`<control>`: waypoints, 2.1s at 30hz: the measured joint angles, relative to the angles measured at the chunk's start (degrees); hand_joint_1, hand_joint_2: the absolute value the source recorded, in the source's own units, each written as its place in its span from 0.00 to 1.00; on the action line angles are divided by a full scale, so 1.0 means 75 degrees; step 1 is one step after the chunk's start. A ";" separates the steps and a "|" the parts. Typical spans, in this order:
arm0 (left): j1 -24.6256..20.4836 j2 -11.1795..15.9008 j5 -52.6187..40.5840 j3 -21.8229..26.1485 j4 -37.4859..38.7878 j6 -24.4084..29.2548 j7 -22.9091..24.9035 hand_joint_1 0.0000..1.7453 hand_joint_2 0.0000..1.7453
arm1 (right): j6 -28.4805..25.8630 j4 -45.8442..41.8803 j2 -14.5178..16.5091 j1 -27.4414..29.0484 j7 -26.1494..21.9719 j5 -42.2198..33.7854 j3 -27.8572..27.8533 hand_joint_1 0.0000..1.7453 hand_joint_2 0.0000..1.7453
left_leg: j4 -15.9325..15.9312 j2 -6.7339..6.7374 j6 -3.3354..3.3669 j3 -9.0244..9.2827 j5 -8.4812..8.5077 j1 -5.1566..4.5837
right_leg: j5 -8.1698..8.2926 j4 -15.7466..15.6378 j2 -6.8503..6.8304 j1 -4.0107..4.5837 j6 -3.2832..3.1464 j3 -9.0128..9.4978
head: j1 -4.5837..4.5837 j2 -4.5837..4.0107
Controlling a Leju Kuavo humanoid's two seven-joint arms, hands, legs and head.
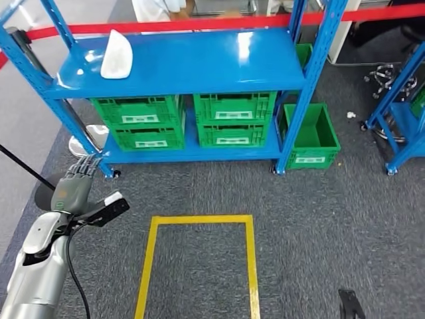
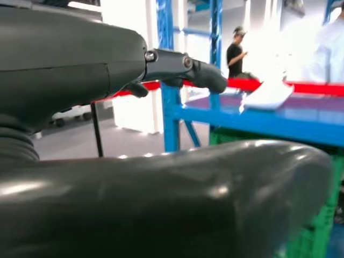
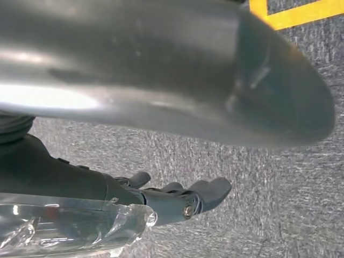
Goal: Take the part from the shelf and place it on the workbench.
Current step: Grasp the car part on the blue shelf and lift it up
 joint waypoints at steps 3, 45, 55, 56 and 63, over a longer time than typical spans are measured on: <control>0.0170 0.0008 0.0004 0.0000 0.0022 -0.0004 0.0001 0.00 0.00 | 0.0000 0.0014 0.0003 0.0112 0.0003 0.0002 -0.0020 0.00 0.00 | 0.0137 -0.0001 0.0117 -0.0764 0.0942 -0.0039 | -0.0292 -0.0242 0.0055 -0.0010 0.0046 0.0616 | -0.0036 -0.0001; 0.0442 0.0074 0.0048 0.0063 -0.0060 -0.0053 0.0000 0.00 0.00 | -0.0013 0.0075 0.0046 -0.0088 -0.0010 0.0087 -0.0152 0.00 0.00 | -0.1850 -0.0073 0.0738 0.0151 0.1436 -0.0443 | -0.1034 0.1462 -0.0026 0.0375 0.0072 -0.0378 | -0.0108 -0.0001; 0.0472 0.0078 0.0067 0.0072 -0.0053 -0.0064 -0.0001 0.00 0.00 | -0.0013 0.0076 0.0047 -0.0023 0.0004 0.0087 -0.0184 0.00 0.00 | -0.1893 -0.0134 0.0585 0.0668 0.1001 -0.0473 | 0.0633 0.0438 -0.0023 0.0438 -0.0157 -0.0704 | -0.0146 -0.0001; 0.0459 0.0087 0.0071 0.0072 -0.0061 -0.0063 0.0000 0.00 0.00 | -0.0013 0.0075 0.0049 -0.0040 0.0006 0.0087 -0.0187 0.00 0.00 | -0.1899 -0.0131 0.0547 0.0668 0.0964 -0.0477 | 0.0538 0.0331 -0.0015 0.0410 -0.0196 -0.0636 | -0.0142 -0.0001; 0.0467 0.0081 0.0087 0.0055 -0.0075 -0.0068 -0.0013 0.00 0.00 | -0.0014 0.0078 0.0066 0.0045 -0.0005 0.0090 -0.0189 0.00 0.00 | 0.0480 -0.0096 0.0255 -0.0590 0.0130 -0.0400 | 0.0168 -0.0047 0.0034 0.0280 -0.0279 -0.0062 | -0.0196 -0.0001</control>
